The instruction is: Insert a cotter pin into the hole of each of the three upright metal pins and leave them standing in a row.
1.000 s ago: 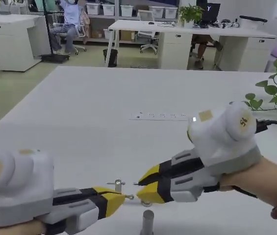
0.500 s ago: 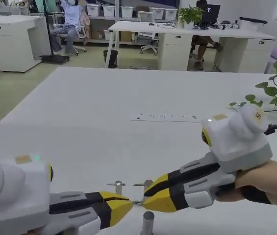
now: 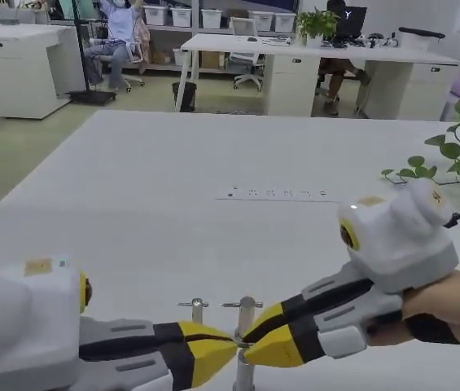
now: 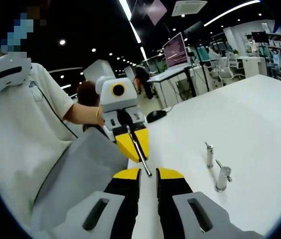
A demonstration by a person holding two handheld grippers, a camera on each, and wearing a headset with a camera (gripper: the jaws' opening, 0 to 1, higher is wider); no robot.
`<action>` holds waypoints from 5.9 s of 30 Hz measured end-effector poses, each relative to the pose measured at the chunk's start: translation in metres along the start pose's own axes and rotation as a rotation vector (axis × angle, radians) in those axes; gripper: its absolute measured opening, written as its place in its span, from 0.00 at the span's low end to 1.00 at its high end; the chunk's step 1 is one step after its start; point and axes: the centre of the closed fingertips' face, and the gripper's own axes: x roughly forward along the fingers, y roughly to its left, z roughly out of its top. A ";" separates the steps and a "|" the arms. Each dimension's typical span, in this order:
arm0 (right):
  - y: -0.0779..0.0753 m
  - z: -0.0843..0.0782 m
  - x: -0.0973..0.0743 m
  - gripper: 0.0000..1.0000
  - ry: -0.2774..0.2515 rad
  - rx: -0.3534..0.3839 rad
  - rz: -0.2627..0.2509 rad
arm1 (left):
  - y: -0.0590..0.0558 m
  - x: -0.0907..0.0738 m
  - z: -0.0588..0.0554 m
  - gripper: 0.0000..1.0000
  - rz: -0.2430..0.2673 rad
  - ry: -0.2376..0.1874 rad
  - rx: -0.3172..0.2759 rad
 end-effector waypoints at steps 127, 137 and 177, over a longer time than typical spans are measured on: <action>-0.060 -0.064 0.000 0.03 0.435 -0.362 -0.116 | 0.054 0.052 -0.075 0.12 0.143 0.272 0.108; -0.060 -0.062 0.003 0.04 0.426 -0.352 -0.125 | 0.055 0.051 -0.076 0.13 0.142 0.245 0.039; -0.060 -0.061 0.005 0.05 0.400 -0.316 -0.166 | 0.057 0.050 -0.083 0.13 0.147 0.233 -0.055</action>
